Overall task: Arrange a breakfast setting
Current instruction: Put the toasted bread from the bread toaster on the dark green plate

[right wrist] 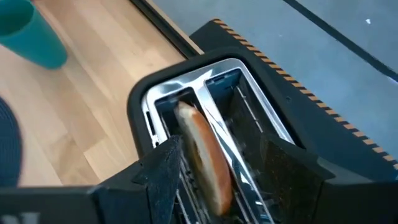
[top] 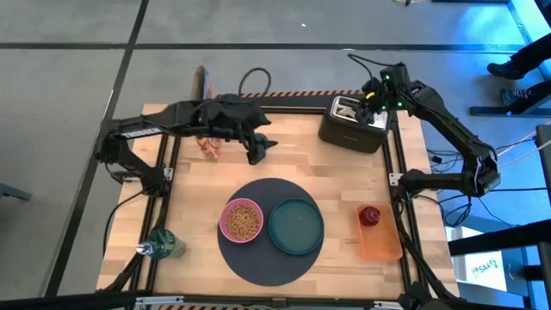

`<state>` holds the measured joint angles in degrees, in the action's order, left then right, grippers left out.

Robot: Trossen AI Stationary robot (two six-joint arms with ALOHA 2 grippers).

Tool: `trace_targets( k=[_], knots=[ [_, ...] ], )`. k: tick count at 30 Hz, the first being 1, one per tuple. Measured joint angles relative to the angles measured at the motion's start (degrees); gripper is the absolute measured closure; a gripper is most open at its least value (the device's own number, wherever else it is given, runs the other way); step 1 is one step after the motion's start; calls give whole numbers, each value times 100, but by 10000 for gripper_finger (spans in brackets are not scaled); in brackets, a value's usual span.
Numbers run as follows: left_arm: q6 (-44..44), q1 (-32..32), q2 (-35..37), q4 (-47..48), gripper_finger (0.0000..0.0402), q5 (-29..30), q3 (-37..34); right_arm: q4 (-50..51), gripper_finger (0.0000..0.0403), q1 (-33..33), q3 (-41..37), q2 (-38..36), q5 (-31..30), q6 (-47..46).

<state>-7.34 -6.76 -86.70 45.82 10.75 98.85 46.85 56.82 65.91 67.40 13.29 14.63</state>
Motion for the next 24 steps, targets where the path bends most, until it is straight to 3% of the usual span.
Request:
trace_targets(
  k=[8, 16, 20, 24],
  knots=[
    [-298, 1, -396, -1, 86, -283, 0, -27, 194, -8, 0, 328, 280, 505],
    [-597, 9, -594, 23, 86, -153, 0, -68, 201, -11, 0, 659, -12, 696],
    [-730, 4, -592, 20, 86, 162, 0, -69, 245, -15, 0, 744, -78, 793],
    [-781, 4, -592, 20, 86, 351, 0, -65, 317, -20, 0, 750, -64, 802]
  ],
)
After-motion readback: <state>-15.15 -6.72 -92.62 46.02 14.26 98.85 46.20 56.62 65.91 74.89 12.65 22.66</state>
